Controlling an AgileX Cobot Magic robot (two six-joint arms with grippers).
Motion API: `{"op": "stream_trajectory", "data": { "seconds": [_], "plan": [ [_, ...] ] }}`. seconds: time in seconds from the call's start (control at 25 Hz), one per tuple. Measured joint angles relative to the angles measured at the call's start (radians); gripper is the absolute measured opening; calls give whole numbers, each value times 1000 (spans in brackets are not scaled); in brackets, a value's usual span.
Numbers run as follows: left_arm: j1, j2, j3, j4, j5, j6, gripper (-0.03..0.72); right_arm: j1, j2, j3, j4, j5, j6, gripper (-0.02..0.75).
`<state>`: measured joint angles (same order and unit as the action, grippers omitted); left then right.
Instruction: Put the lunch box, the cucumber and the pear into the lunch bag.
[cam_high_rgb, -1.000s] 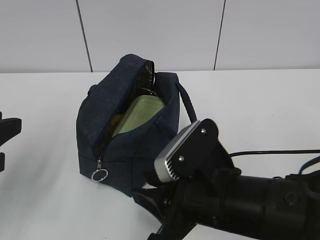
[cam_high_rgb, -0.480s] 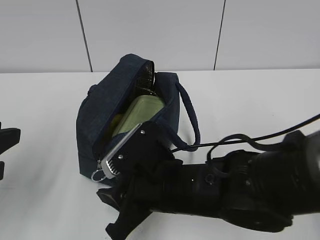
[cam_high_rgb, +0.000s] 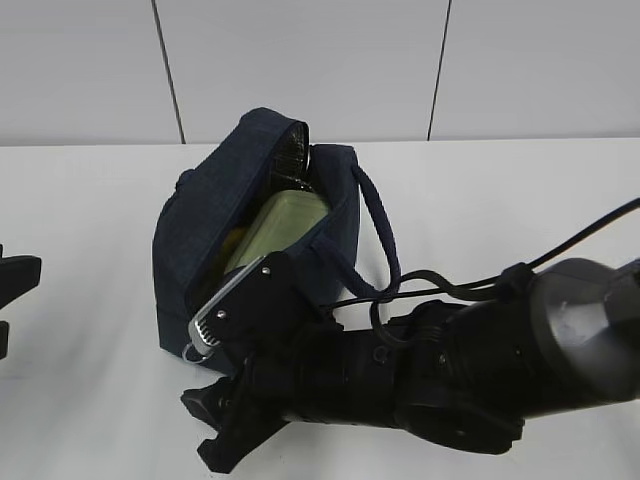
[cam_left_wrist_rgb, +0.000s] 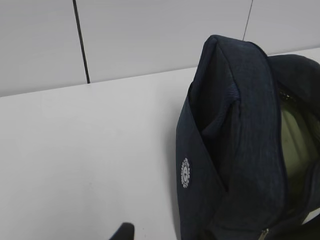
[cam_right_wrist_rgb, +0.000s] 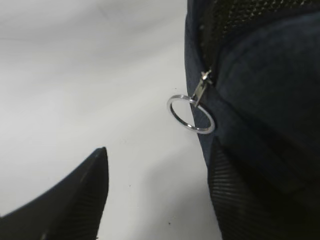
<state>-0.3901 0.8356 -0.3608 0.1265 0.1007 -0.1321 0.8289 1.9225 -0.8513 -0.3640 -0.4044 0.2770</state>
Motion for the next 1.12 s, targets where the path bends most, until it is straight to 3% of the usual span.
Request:
{"op": "stream_trajectory", "data": {
  "seconds": [0.28, 1.12],
  "plan": [
    [0, 0, 0, -9, 0, 0, 236, 0, 17, -19, 82, 0, 4, 498],
    [0, 0, 0, -22, 0, 0, 236, 3, 77, -88, 94, -13, 10, 498]
  ]
}}
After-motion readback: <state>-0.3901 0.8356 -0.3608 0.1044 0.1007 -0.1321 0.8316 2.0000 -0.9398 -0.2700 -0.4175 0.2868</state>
